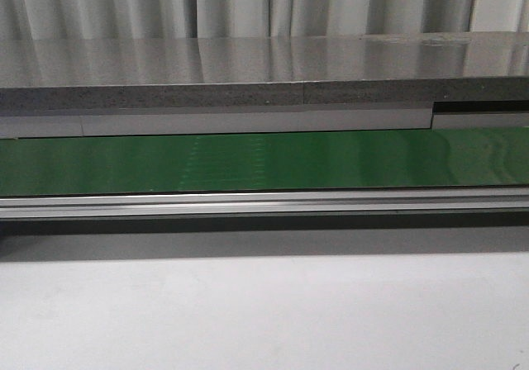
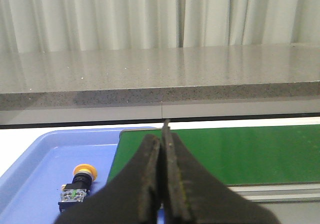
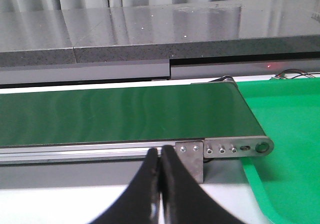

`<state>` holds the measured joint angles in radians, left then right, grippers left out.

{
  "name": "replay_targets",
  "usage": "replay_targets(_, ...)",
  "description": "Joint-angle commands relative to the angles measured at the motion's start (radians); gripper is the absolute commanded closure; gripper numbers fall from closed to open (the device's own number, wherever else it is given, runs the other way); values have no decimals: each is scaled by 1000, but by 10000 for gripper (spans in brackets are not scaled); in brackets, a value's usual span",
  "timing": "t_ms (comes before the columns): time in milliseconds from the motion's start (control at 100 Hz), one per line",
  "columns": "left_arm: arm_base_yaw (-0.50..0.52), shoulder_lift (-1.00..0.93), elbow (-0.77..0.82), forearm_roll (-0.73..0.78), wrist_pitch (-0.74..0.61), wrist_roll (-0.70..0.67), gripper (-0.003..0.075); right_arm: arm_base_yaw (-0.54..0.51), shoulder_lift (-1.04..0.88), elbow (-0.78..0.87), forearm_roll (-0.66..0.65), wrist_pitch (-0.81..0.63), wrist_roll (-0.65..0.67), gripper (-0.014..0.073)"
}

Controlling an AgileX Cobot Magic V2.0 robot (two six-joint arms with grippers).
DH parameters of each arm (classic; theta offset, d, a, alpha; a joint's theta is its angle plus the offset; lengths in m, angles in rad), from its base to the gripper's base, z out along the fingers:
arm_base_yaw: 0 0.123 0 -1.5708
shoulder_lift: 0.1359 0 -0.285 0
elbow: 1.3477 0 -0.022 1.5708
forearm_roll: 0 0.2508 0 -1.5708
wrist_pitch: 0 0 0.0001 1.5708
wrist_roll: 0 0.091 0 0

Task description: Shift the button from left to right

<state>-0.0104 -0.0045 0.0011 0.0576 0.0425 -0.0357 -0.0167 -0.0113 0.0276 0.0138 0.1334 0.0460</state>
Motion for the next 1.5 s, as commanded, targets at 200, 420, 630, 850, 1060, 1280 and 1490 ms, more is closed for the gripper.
replay_targets(200,-7,-32,34,-7,-79,-12,740,3,-19,-15,-1,-90,0,660)
replay_targets(420,-7,-32,34,-7,-79,-12,740,3,-19,-15,-1,-90,0,660)
replay_targets(630,-7,-32,25,-7,-80,-12,740,3,-19,-15,-1,-90,0,660)
replay_targets(850,-7,-18,-68,-20,-49,-12,740,3,-19,-15,-1,-90,0,660)
replay_targets(1060,-7,75,-230,-50,32,-12,740,3,-19,-15,-1,-90,0,660)
replay_targets(1280,-7,245,-477,-50,271,-12,740,3,-19,-15,-1,-90,0,660)
replay_targets(1490,-7,454,-713,-58,535,-12,740,3,-19,-15,-1,-90,0,660)
